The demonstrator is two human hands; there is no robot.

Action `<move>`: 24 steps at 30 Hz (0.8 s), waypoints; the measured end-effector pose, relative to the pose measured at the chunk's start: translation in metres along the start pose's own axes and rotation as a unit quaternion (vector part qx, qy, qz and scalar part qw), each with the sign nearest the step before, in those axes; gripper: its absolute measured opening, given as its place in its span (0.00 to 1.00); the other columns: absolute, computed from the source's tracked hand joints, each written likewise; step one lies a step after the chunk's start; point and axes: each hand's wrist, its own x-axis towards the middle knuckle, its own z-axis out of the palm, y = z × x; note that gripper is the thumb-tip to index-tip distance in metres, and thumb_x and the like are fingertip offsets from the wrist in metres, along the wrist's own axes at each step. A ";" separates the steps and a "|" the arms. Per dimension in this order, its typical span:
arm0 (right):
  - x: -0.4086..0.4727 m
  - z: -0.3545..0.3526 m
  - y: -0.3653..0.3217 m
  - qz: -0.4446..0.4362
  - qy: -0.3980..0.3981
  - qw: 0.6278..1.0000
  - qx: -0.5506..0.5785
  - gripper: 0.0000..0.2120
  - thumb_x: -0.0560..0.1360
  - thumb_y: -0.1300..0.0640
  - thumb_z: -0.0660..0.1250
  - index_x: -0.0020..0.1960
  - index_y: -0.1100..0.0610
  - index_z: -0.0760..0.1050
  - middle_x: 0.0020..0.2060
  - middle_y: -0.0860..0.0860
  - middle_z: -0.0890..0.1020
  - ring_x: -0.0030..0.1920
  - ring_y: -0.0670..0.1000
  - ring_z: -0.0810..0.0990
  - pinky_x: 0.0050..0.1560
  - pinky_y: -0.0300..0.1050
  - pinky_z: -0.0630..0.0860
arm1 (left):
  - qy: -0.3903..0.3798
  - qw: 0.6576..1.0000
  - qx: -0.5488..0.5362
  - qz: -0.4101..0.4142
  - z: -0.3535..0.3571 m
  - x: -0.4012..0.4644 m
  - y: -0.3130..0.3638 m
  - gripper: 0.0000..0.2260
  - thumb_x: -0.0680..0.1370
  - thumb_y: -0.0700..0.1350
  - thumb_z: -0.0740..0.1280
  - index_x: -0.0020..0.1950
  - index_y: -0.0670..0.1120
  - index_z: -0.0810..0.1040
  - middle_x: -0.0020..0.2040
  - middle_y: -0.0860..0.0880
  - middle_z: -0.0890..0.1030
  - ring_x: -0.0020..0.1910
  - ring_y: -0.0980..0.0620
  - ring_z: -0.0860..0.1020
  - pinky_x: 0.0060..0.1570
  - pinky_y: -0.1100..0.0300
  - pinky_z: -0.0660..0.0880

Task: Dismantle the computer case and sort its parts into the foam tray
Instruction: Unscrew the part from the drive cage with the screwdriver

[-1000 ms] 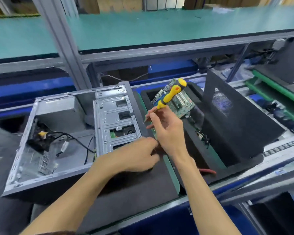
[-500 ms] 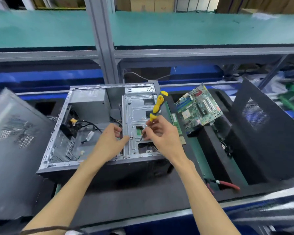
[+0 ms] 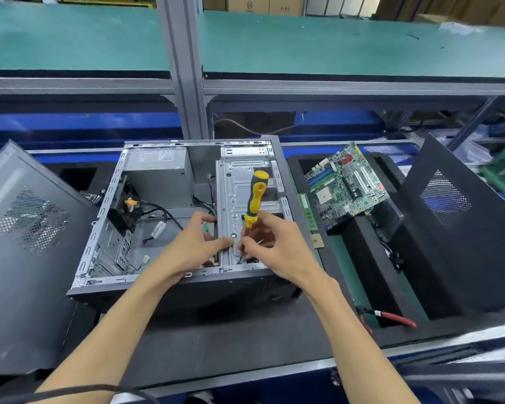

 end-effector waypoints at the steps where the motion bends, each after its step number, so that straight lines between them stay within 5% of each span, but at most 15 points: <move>1: 0.000 0.000 0.001 -0.001 0.000 1.000 -0.001 0.06 0.73 0.53 0.70 0.47 0.43 0.77 0.39 0.46 0.86 0.38 0.51 0.87 0.44 0.50 0.85 | -0.017 0.999 -0.028 -0.012 -0.001 0.002 0.000 0.26 0.75 0.52 0.75 0.68 0.53 0.66 0.51 0.47 0.85 0.46 0.49 0.82 0.50 0.49 0.80; 5: 0.002 -0.002 0.002 0.005 0.008 0.999 0.039 0.07 0.74 0.57 0.70 0.47 0.46 0.77 0.39 0.48 0.86 0.38 0.53 0.87 0.42 0.43 0.84 | -0.056 0.987 -0.143 -0.042 -0.002 0.006 -0.001 0.27 0.74 0.44 0.76 0.69 0.51 0.67 0.52 0.42 0.85 0.47 0.47 0.81 0.38 0.56 0.75; 8: 0.003 -0.001 0.004 0.009 -0.012 0.999 0.034 0.05 0.73 0.55 0.69 0.47 0.46 0.78 0.40 0.50 0.87 0.38 0.54 0.87 0.44 0.49 0.85 | -0.053 0.985 -0.159 -0.039 -0.001 0.010 -0.004 0.26 0.74 0.43 0.76 0.68 0.51 0.68 0.52 0.43 0.86 0.45 0.46 0.81 0.37 0.56 0.75; 15: 0.003 0.000 0.008 0.001 -0.025 0.999 0.026 0.05 0.73 0.56 0.69 0.47 0.47 0.78 0.40 0.50 0.87 0.39 0.55 0.87 0.46 0.52 0.85 | -0.051 0.985 -0.163 -0.029 0.001 0.010 -0.003 0.25 0.75 0.43 0.75 0.68 0.51 0.68 0.51 0.43 0.86 0.56 0.39 0.82 0.44 0.51 0.76; 24: 0.002 0.000 0.007 -0.013 -0.035 0.999 -0.010 0.04 0.72 0.53 0.70 0.46 0.46 0.77 0.39 0.51 0.85 0.38 0.54 0.85 0.48 0.57 0.83 | -0.049 0.987 -0.150 -0.023 -0.001 0.007 -0.003 0.25 0.76 0.44 0.75 0.68 0.50 0.68 0.50 0.45 0.86 0.53 0.43 0.84 0.50 0.48 0.78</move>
